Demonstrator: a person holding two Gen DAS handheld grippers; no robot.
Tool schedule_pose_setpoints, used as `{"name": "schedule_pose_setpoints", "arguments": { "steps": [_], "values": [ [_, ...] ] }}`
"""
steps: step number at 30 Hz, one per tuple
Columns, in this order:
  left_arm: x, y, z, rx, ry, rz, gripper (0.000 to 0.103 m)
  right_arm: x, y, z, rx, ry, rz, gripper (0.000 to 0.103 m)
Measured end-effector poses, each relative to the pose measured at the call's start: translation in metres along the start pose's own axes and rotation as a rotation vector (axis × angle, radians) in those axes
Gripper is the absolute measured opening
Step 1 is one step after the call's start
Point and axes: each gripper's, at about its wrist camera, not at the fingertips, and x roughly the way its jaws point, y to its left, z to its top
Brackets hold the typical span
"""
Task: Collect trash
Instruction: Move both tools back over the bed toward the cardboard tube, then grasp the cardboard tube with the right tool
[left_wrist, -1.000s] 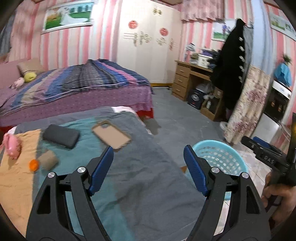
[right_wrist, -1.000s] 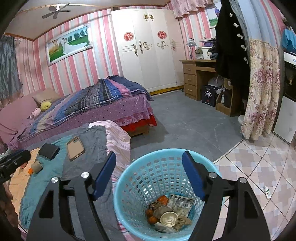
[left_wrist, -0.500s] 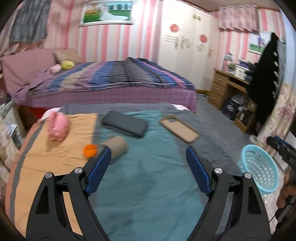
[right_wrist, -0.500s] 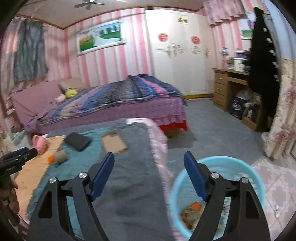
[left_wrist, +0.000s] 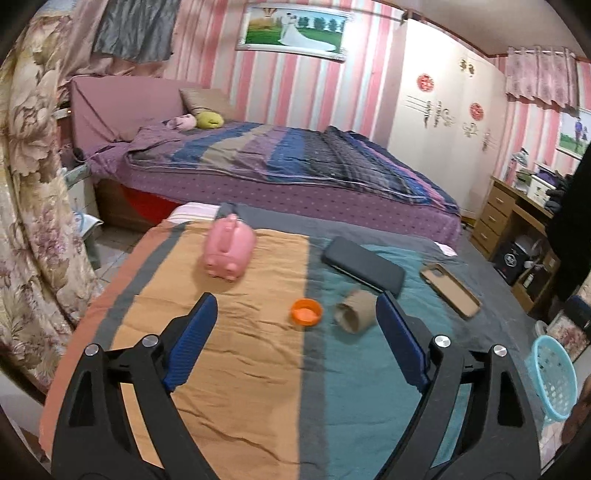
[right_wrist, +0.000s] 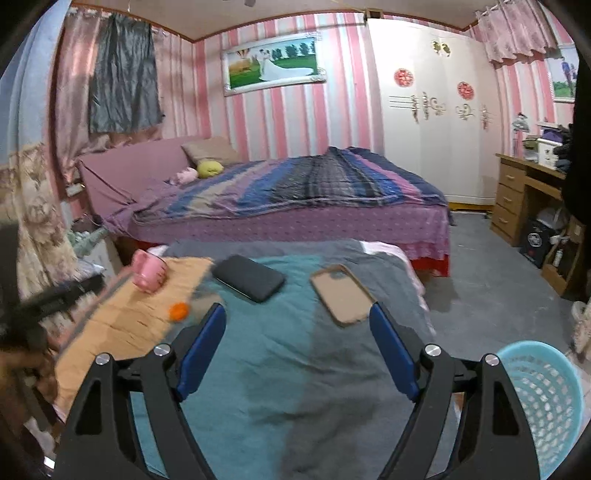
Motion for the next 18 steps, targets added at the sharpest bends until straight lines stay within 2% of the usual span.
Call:
{"name": "schedule_pose_setpoints", "arguments": {
  "steps": [10, 13, 18],
  "values": [
    [0.018, 0.025, 0.009, -0.05, -0.001, 0.05, 0.088, 0.05, 0.057, 0.035, -0.112, -0.003, 0.017, 0.082],
    [0.026, 0.026, 0.007, -0.04, 0.015, 0.065, 0.088, 0.069, 0.061, 0.028, -0.113, 0.014, 0.024, 0.082],
    [0.057, 0.027, 0.001, -0.009, 0.077, 0.109, 0.091, 0.111, 0.057, 0.002, -0.012, 0.095, 0.029, 0.082]
  ]
}}
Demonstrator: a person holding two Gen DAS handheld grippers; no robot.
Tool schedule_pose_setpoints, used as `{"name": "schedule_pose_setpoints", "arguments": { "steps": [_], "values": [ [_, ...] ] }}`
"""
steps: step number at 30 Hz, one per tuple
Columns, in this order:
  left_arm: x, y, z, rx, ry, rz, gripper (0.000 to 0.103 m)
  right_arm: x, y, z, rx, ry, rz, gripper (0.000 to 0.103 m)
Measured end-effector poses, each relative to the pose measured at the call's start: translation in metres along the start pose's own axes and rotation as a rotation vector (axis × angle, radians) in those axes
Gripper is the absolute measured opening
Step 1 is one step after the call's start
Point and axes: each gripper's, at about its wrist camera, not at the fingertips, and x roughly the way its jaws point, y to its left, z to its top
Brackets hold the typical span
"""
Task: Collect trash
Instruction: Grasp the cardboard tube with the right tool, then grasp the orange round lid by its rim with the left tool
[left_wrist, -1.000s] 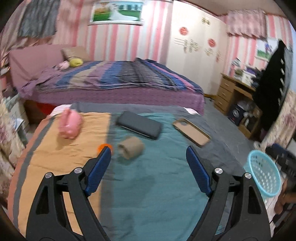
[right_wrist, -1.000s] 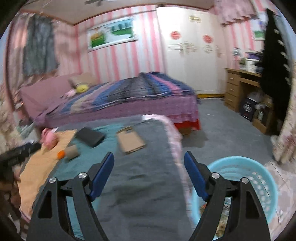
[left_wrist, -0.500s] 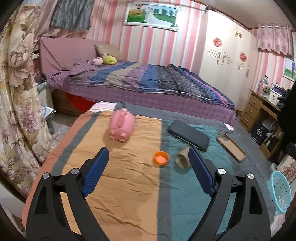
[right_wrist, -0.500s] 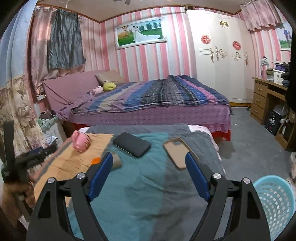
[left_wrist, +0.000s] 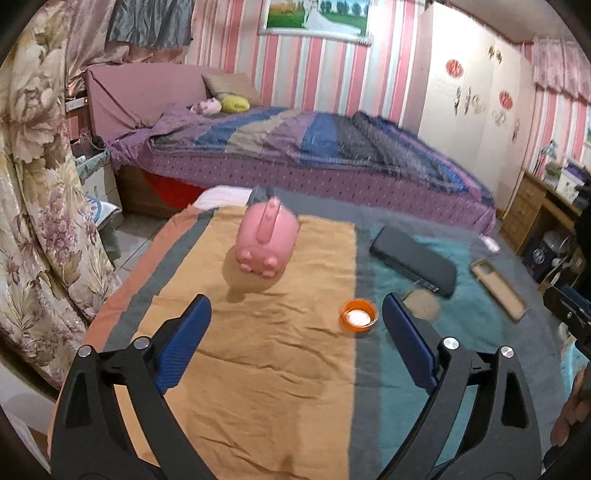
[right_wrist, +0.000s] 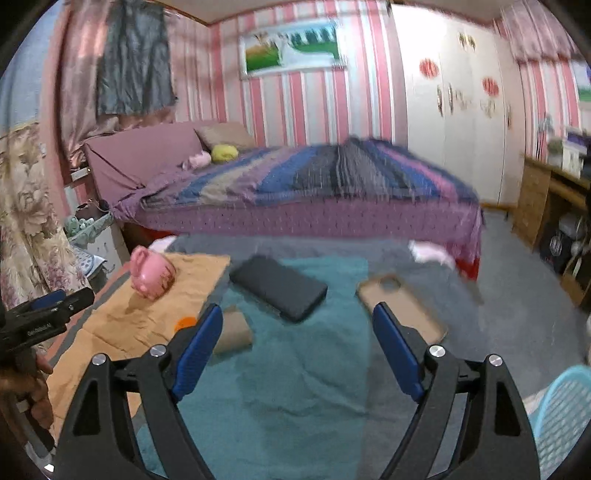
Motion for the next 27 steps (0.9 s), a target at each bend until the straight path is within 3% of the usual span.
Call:
{"name": "schedule_pose_setpoints", "arguments": {
  "steps": [4, 7, 15, 20, 21, 23, 27],
  "values": [
    [0.021, 0.009, -0.001, -0.03, 0.045, 0.01, 0.091, 0.033, 0.013, -0.002, 0.008, 0.069, 0.061, 0.082],
    [0.033, 0.013, -0.006, -0.039, 0.087, 0.021, 0.091, 0.063, 0.042, -0.005, -0.077, 0.126, 0.119, 0.082],
    [0.056, 0.007, -0.011, 0.019, 0.132, 0.03, 0.091, 0.122, 0.071, -0.023, -0.192, 0.241, 0.108, 0.082],
    [0.075, 0.005, -0.009, 0.018, 0.157, 0.015, 0.091, 0.148, 0.071, -0.034, -0.191, 0.312, 0.135, 0.081],
    [0.077, 0.004, -0.009, 0.016, 0.163, 0.009, 0.091, 0.152, 0.069, -0.036, -0.179, 0.329, 0.145, 0.078],
    [0.083, 0.001, -0.009, 0.02, 0.17, 0.002, 0.091, 0.154, 0.069, -0.036, -0.17, 0.333, 0.163, 0.056],
    [0.089, -0.009, -0.009, 0.04, 0.18, -0.019, 0.091, 0.145, 0.065, -0.034, -0.174, 0.306, 0.165, 0.052]
  ]
}}
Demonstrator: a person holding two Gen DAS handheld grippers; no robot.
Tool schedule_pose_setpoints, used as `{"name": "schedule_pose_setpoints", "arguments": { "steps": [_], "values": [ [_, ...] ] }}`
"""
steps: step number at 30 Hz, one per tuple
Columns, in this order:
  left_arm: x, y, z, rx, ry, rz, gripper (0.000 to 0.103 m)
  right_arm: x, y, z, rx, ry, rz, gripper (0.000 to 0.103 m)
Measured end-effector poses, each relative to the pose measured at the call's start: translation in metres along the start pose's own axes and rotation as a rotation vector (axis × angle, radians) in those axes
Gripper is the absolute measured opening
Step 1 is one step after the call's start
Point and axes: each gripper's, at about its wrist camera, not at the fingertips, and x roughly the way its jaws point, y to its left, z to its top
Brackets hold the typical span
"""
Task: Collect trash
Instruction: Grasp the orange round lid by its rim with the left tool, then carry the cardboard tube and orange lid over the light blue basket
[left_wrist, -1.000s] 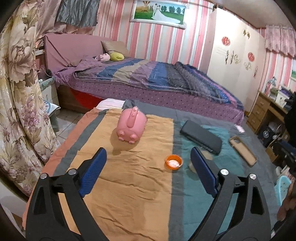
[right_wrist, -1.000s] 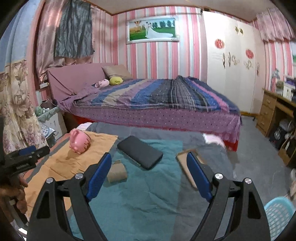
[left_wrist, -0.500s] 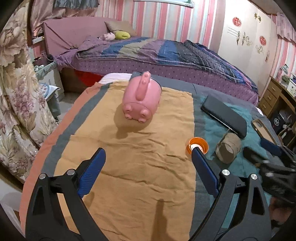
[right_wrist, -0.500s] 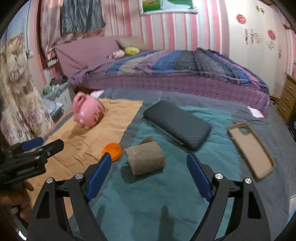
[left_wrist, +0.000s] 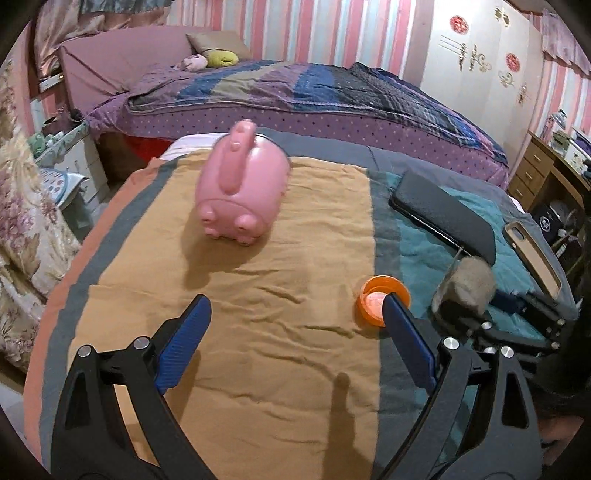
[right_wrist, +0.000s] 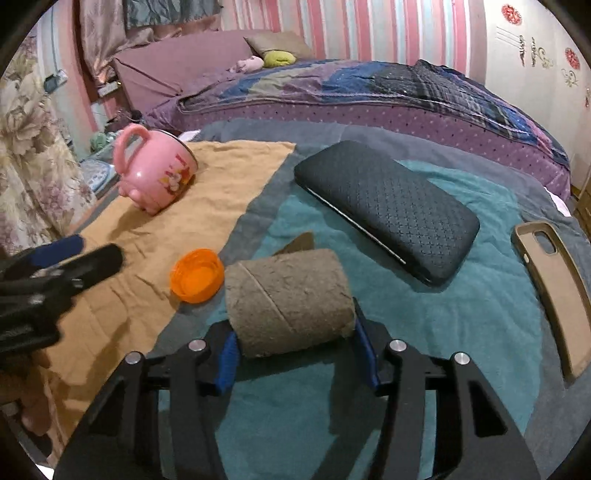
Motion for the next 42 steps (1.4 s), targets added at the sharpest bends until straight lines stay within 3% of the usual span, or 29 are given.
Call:
{"name": "schedule_pose_setpoints", "arguments": {
  "steps": [3, 10, 15, 18, 19, 20, 26, 35, 42],
  "values": [
    [0.006, -0.013, 0.001, 0.031, 0.012, -0.026, 0.091, -0.014, -0.01, -0.002, -0.007, -0.038, -0.058, 0.052],
    [0.03, -0.049, -0.002, 0.115, 0.065, -0.063, 0.09, -0.038, -0.042, -0.001, 0.067, -0.096, -0.104, 0.052],
    [0.045, -0.061, -0.005, 0.142, 0.099, -0.035, 0.074, -0.044, -0.065, 0.011, 0.082, -0.105, -0.104, 0.052],
    [0.046, -0.064, -0.004, 0.153, 0.096, -0.033, 0.055, -0.048, -0.069, 0.014, 0.074, -0.1, -0.111, 0.052],
    [0.045, -0.064, -0.004, 0.15, 0.093, -0.035, 0.041, -0.049, -0.07, 0.014, 0.072, -0.101, -0.114, 0.052],
    [0.045, -0.064, -0.003, 0.146, 0.093, -0.037, 0.039, -0.05, -0.068, 0.013, 0.071, -0.103, -0.115, 0.052],
    [0.035, -0.063, 0.0, 0.138, 0.07, -0.054, 0.039, -0.06, -0.066, 0.009, 0.073, -0.12, -0.125, 0.052],
    [-0.013, -0.066, 0.007, 0.141, -0.028, -0.074, 0.039, -0.085, -0.063, 0.001, 0.077, -0.164, -0.14, 0.052],
    [-0.038, -0.068, 0.0, 0.131, -0.054, -0.085, 0.039, -0.114, -0.06, -0.006, 0.08, -0.207, -0.128, 0.052]
  ]
}}
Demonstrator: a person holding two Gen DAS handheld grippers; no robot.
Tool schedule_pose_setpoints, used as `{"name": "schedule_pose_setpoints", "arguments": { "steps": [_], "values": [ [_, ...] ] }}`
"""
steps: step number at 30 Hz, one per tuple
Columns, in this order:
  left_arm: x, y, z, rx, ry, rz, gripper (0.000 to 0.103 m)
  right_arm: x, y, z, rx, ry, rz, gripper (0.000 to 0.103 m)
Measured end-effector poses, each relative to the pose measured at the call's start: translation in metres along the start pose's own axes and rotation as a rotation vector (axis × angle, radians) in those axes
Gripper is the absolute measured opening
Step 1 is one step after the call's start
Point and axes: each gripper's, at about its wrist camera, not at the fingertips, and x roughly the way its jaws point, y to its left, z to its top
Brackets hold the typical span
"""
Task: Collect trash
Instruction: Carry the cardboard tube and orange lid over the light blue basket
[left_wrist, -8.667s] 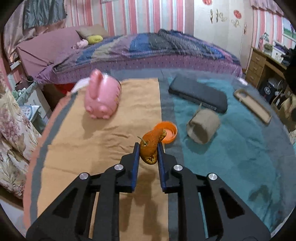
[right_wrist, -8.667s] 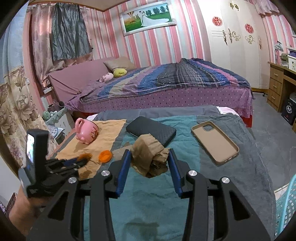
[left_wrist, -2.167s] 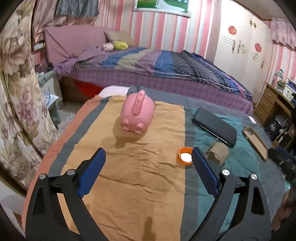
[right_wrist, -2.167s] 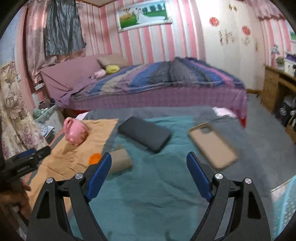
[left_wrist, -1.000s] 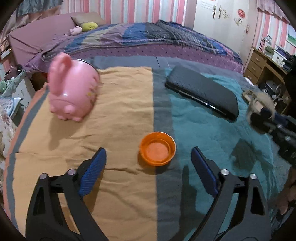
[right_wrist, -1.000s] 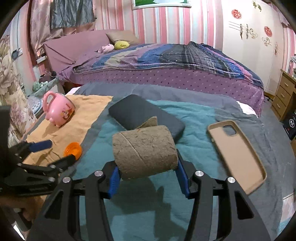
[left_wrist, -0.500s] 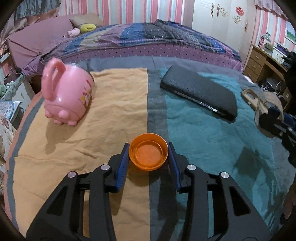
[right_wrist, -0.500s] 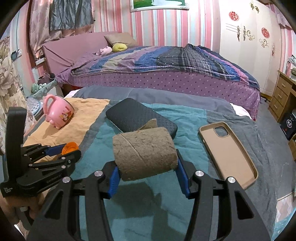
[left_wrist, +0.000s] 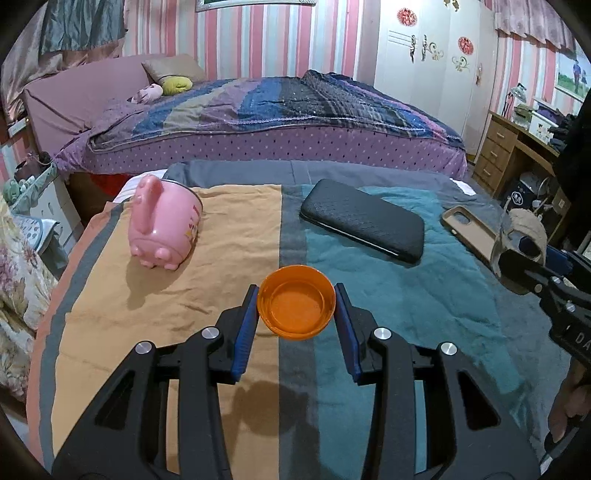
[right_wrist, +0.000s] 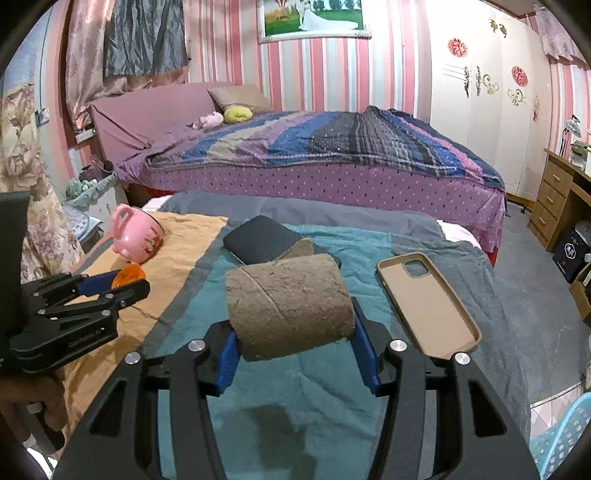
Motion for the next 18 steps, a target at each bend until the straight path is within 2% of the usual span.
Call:
{"name": "schedule_pose_setpoints", "arguments": {
  "steps": [7, 14, 18],
  "values": [
    [-0.03, -0.006, -0.009, 0.012, -0.04, -0.004, 0.039, -0.039, -0.003, -0.004, 0.009, -0.071, 0.031, 0.052],
    [-0.052, -0.013, -0.012, 0.014, -0.074, -0.032, 0.039, -0.073, -0.013, -0.003, 0.022, -0.132, 0.017, 0.052],
    [-0.063, -0.027, -0.014, 0.032, -0.09, -0.061, 0.039, -0.098, -0.027, -0.003, 0.028, -0.167, -0.019, 0.052]
  ]
}}
